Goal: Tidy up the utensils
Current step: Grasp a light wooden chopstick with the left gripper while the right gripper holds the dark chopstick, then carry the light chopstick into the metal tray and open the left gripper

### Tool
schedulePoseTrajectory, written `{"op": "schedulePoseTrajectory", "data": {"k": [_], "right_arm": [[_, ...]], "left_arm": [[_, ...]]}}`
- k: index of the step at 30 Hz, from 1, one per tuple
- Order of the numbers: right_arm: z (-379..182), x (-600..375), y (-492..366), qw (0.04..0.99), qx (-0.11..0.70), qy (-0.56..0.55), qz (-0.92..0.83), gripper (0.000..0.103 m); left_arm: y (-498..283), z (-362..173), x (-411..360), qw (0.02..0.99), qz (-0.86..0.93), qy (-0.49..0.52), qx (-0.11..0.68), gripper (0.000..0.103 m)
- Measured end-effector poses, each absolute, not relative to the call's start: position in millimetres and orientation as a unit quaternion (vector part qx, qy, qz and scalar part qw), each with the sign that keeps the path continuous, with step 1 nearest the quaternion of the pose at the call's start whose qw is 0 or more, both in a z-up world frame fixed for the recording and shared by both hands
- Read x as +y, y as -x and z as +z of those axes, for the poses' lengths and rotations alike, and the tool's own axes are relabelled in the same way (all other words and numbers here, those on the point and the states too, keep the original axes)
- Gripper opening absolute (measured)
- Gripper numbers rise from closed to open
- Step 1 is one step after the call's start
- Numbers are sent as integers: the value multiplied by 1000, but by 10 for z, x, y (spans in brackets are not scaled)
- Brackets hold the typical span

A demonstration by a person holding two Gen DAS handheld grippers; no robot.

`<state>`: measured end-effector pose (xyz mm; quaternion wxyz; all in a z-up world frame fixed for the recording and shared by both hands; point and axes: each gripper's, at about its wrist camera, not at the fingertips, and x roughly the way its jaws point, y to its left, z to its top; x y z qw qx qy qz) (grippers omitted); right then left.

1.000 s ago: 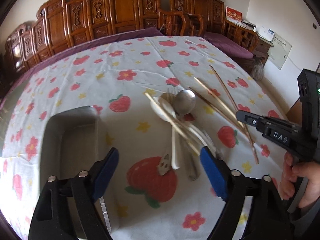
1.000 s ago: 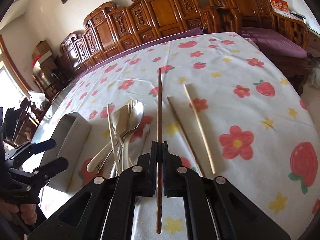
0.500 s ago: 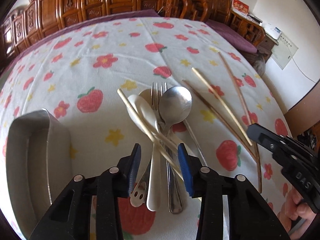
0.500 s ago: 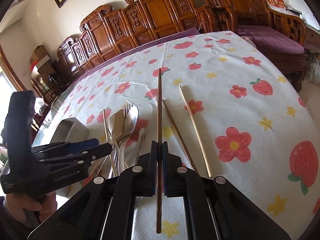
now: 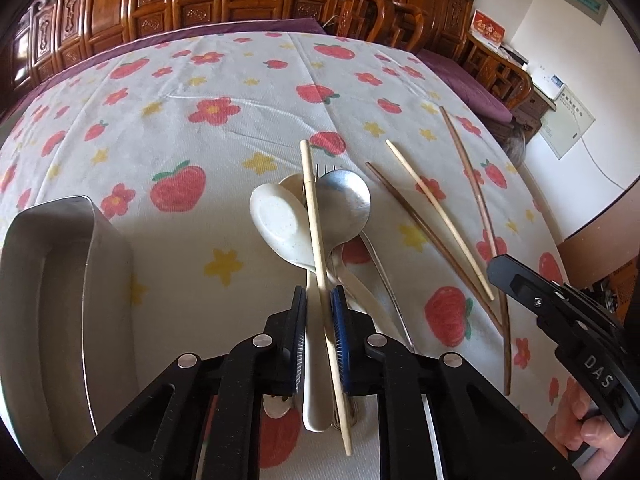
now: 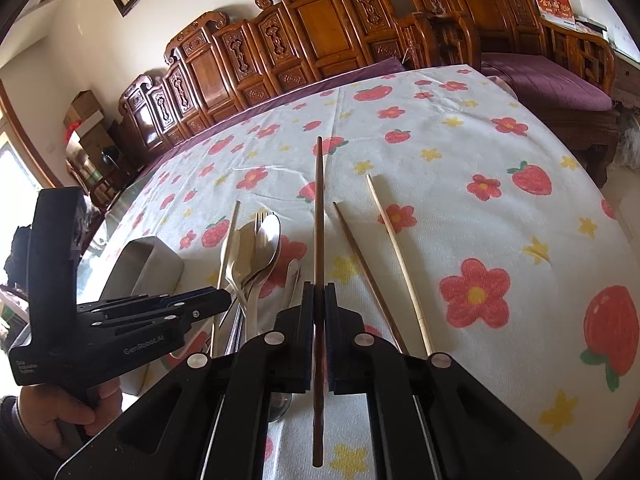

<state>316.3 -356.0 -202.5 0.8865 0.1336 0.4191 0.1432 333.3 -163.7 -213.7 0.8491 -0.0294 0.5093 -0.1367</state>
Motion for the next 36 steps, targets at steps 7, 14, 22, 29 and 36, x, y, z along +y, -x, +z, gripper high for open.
{"op": "schedulePoseTrajectory", "data": {"k": [7, 14, 22, 29, 36], "right_arm": [[-2018, -3491, -3160, 887, 419, -123, 149, 6], [-2021, -3478, -3158, 887, 420, -119, 148, 6], [-2027, -3457, -3164, 887, 421, -114, 149, 6], [-2021, -3393, -3153, 887, 422, -105, 152, 6], [-1950, -3256, -3127, 888, 418, -92, 164, 6]], "left_arm": [[-3277, -2009, -1558, 856, -136, 33, 497, 11], [-3272, -2033, -1485, 860, -112, -1, 497, 10], [-3258, -2032, -1337, 865, -104, 3, 490, 4], [-3178, -1890, -1339, 876, -108, -23, 469, 4], [-3016, -1640, -1216, 886, -113, -26, 449, 4]]}}
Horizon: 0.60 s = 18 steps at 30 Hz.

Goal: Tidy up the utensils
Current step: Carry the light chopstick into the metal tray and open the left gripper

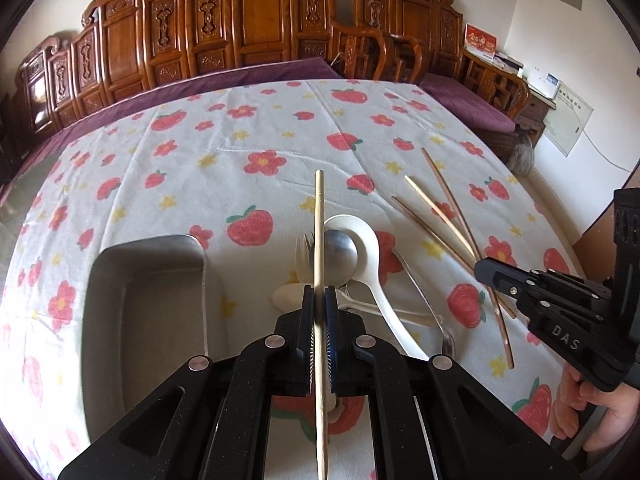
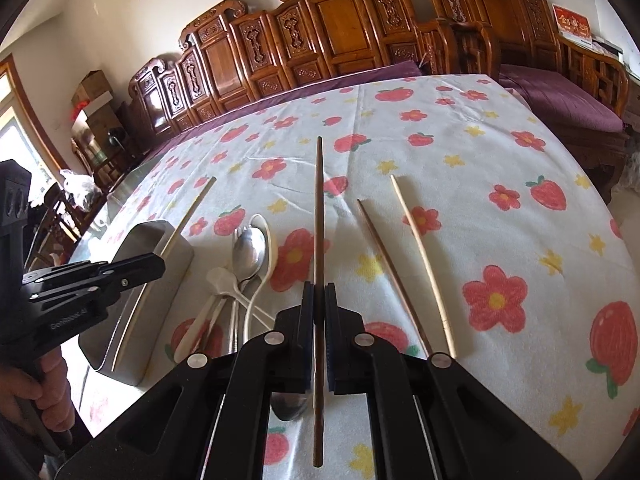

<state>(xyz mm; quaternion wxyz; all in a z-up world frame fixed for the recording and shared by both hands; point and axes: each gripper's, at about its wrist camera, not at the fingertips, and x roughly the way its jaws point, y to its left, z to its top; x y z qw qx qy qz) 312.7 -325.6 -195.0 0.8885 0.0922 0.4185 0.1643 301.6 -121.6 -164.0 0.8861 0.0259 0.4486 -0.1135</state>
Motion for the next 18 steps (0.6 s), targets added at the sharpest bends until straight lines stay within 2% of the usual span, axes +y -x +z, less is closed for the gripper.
{"op": "schedulePoseTrajectory", "data": {"k": [11, 18], "right_arm": [[-1859, -2796, -2962, 884, 415, -52, 208, 6], [-1817, -2621, -2882, 885, 411, -32, 215, 6]], "left_arm": [[-2800, -1413, -742, 896, -110, -27, 430, 4], [-2697, -1473, -297, 900, -92, -11, 426, 4]]}}
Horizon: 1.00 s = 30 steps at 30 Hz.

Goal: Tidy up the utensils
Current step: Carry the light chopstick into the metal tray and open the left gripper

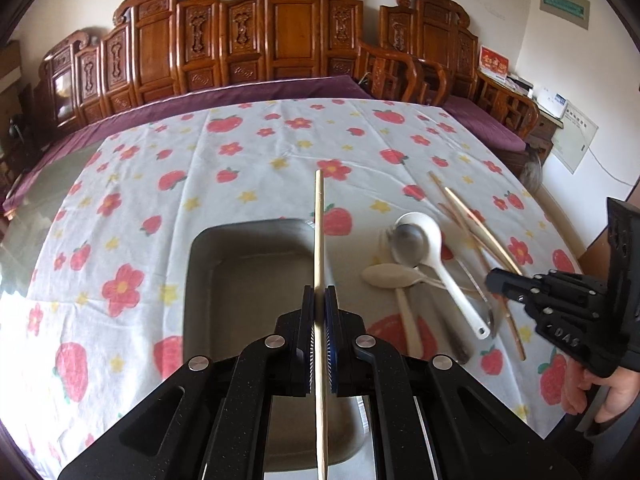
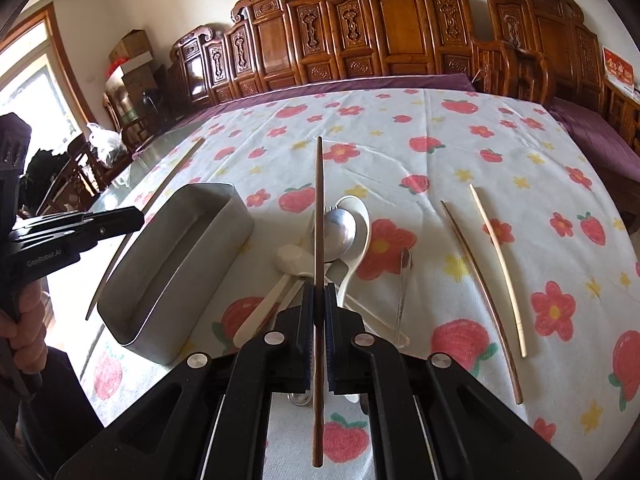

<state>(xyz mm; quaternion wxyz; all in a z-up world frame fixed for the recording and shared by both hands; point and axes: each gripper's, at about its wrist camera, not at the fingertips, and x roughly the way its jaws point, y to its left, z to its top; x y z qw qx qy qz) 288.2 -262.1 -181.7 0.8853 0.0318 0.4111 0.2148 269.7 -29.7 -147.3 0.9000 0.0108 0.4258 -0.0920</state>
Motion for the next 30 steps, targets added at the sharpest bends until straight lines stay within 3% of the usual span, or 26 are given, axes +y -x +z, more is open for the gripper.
{"op": "schedulePoseTrajectory", "data": {"k": [23, 27, 30], "right_arm": [[-1961, -2251, -2769, 882, 426, -15, 199, 6], [-1897, -2122, -2749, 882, 424, -5, 203, 6], [-1825, -2019, -2727, 883, 421, -1, 208, 6]], "left_arm": [[-2890, -1962, 256, 891, -82, 4, 447, 5], [-2894, -1912, 353, 892, -81, 20, 445, 19], [-2834, -1804, 414, 897, -82, 21, 433, 21]]}}
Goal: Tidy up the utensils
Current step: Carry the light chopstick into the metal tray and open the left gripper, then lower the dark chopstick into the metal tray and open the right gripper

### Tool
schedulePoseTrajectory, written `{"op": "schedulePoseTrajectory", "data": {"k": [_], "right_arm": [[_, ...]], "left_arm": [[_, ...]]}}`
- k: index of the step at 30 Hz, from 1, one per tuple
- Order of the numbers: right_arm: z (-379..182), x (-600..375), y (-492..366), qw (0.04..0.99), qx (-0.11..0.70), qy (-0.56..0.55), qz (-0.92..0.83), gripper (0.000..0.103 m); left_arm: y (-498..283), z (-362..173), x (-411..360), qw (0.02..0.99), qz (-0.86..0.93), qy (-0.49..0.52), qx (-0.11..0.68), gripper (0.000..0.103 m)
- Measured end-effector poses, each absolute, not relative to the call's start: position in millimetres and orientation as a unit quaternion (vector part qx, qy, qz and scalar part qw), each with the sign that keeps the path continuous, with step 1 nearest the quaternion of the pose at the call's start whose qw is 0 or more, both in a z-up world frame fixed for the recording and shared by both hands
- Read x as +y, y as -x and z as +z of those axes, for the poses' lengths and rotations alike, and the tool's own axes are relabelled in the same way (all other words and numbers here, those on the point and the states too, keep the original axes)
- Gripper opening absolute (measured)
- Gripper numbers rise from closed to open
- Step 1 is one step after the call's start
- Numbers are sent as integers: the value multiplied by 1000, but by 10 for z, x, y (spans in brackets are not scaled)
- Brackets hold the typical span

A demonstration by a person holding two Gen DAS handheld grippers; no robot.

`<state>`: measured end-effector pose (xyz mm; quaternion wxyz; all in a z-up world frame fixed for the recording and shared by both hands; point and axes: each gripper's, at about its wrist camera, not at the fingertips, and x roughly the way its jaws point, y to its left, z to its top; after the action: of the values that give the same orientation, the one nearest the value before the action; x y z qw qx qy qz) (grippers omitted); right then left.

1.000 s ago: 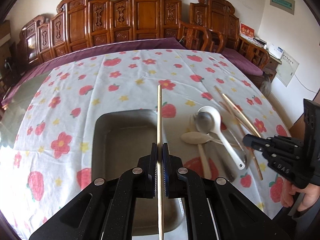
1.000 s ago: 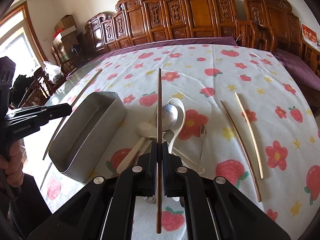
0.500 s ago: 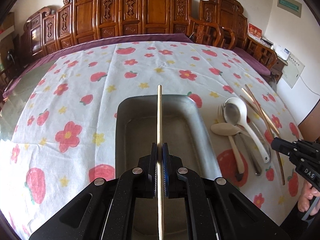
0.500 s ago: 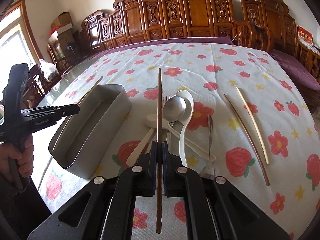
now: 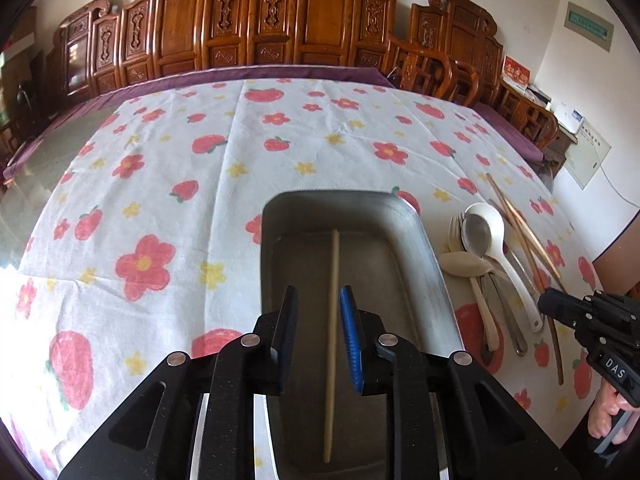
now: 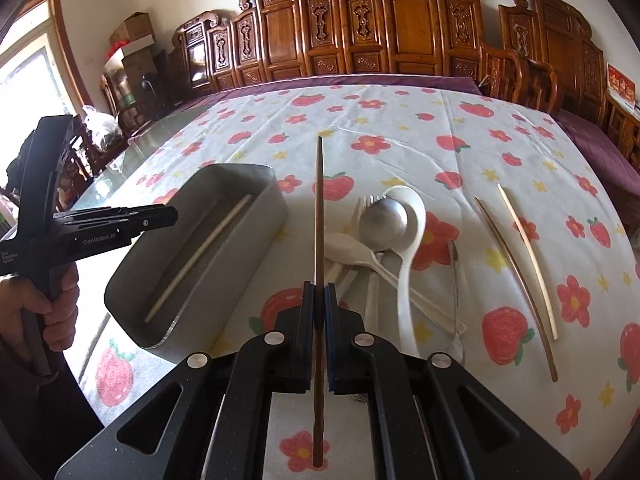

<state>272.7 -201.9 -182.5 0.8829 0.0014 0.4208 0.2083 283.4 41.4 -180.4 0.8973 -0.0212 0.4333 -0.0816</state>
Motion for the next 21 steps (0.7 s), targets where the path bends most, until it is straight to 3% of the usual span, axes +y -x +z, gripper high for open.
{"op": "schedulePoseTrajectory", "data": {"k": [21], "right_arm": [[-1783, -934, -2885, 864, 444, -33, 235, 6]], "left_arm": [[-2680, -1318, 984, 925, -49, 21, 377, 32]]}}
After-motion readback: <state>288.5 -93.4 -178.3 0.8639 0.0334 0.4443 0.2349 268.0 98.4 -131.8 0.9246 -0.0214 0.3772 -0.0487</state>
